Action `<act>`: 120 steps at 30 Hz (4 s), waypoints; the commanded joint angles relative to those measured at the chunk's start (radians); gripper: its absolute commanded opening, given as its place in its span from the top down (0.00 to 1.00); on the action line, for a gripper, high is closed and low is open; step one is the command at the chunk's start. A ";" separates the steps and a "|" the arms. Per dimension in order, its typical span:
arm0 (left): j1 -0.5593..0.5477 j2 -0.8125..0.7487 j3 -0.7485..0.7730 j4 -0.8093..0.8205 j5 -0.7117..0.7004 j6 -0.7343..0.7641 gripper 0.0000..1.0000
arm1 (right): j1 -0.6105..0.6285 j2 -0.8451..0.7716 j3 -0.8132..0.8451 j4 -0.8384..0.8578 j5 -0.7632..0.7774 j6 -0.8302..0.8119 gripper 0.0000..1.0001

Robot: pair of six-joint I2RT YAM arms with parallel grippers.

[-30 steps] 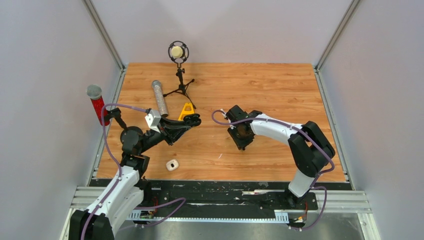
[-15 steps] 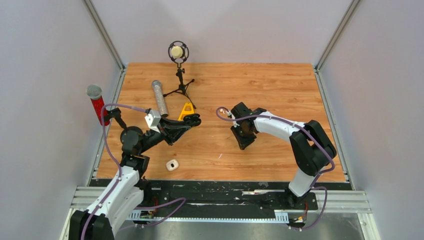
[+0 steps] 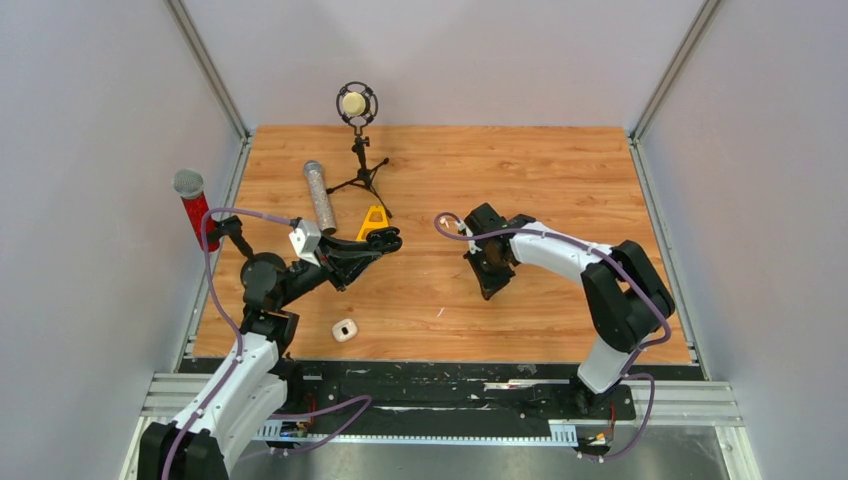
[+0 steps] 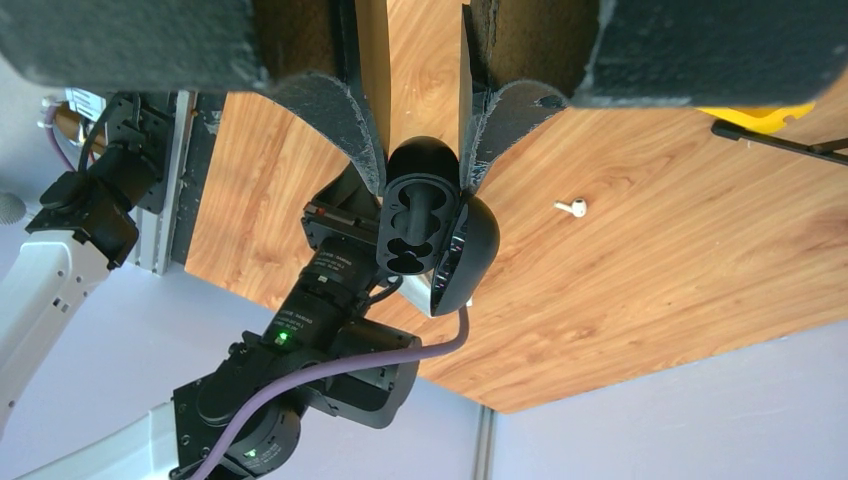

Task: Insert the wireless bluetooth earbuds into the charging case
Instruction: Pick up the earbud from the center of the board, then place the earbud in the charging case, then close the charging case at the center of the board.

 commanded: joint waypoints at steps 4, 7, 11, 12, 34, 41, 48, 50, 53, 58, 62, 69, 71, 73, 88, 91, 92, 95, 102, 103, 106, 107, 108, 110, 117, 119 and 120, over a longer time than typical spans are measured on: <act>0.005 -0.013 0.029 0.013 -0.005 0.025 1.00 | -0.014 -0.072 0.117 -0.084 -0.052 -0.047 1.00; 0.006 -0.010 0.034 -0.004 -0.003 0.024 1.00 | -0.037 -0.077 0.238 -0.184 -0.147 -0.100 1.00; 0.006 -0.003 0.037 -0.013 0.010 0.012 1.00 | -0.065 -0.107 0.431 -0.308 -0.373 -0.215 1.00; 0.006 0.003 0.038 -0.009 0.016 0.004 1.00 | -0.065 -0.122 0.464 -0.325 -0.421 -0.234 1.00; -0.017 0.091 0.084 0.076 0.318 0.013 1.00 | 0.217 -0.040 0.879 -0.511 -0.583 -0.523 1.00; -0.038 0.109 0.082 0.087 0.358 0.044 1.00 | 0.263 -0.015 0.913 -0.507 -0.511 -0.554 1.00; -0.043 0.119 0.089 0.086 0.370 0.068 1.00 | 0.280 0.010 0.894 -0.505 -0.464 -0.570 1.00; -0.045 0.119 0.087 0.086 0.368 0.075 1.00 | 0.281 0.014 0.882 -0.503 -0.446 -0.576 1.00; -0.046 0.120 0.087 0.090 0.368 0.077 1.00 | 0.283 0.026 0.887 -0.496 -0.448 -0.575 1.00; -0.048 0.120 0.091 0.094 0.375 0.079 1.00 | 0.284 0.036 0.895 -0.494 -0.437 -0.582 1.00; -0.048 0.119 0.093 0.091 0.383 0.084 1.00 | 0.298 0.035 0.869 -0.498 -0.404 -0.596 1.00; -0.048 0.129 0.104 0.088 0.396 0.105 1.00 | 0.327 0.036 0.843 -0.508 -0.350 -0.626 1.00; -0.048 0.130 0.107 0.088 0.400 0.115 1.00 | 0.332 0.035 0.838 -0.509 -0.329 -0.631 1.00; -0.048 0.131 0.111 0.088 0.400 0.120 1.00 | 0.340 0.039 0.836 -0.510 -0.324 -0.638 1.00; -0.049 0.125 0.112 0.075 0.392 0.116 1.00 | 0.364 0.027 0.829 -0.502 -0.271 -0.634 0.67; -0.050 0.122 0.113 0.060 0.385 0.116 1.00 | 0.364 0.019 0.825 -0.494 -0.253 -0.627 0.64; -0.050 0.122 0.112 0.055 0.381 0.116 1.00 | 0.364 0.015 0.828 -0.489 -0.253 -0.626 0.64; -0.050 0.124 0.110 0.029 0.362 0.116 1.00 | 0.366 0.003 0.847 -0.470 -0.254 -0.622 0.61; -0.050 0.117 0.108 0.009 0.349 0.119 1.00 | 0.366 -0.058 0.847 -0.416 -0.273 -0.620 0.57; -0.050 0.116 0.108 0.007 0.348 0.120 1.00 | 0.366 -0.070 0.843 -0.406 -0.282 -0.618 0.57; -0.049 0.117 0.108 0.005 0.344 0.121 1.00 | 0.366 -0.092 0.837 -0.378 -0.308 -0.608 0.56; -0.049 0.117 0.108 0.005 0.344 0.122 1.00 | 0.366 -0.099 0.837 -0.373 -0.317 -0.603 0.56; -0.050 0.117 0.108 0.004 0.344 0.123 1.00 | 0.366 -0.106 0.838 -0.366 -0.325 -0.596 0.56; -0.050 0.116 0.109 0.001 0.345 0.129 1.00 | 0.360 -0.125 0.834 -0.337 -0.335 -0.563 0.53; -0.050 0.100 0.112 -0.007 0.349 0.201 1.00 | 0.248 -0.168 0.711 -0.120 -0.481 -0.408 0.33; -0.050 0.096 0.115 -0.010 0.355 0.217 1.00 | 0.246 -0.142 0.694 -0.111 -0.486 -0.403 0.23; -0.050 0.094 0.117 -0.012 0.358 0.224 1.00 | 0.246 -0.131 0.690 -0.110 -0.480 -0.402 0.20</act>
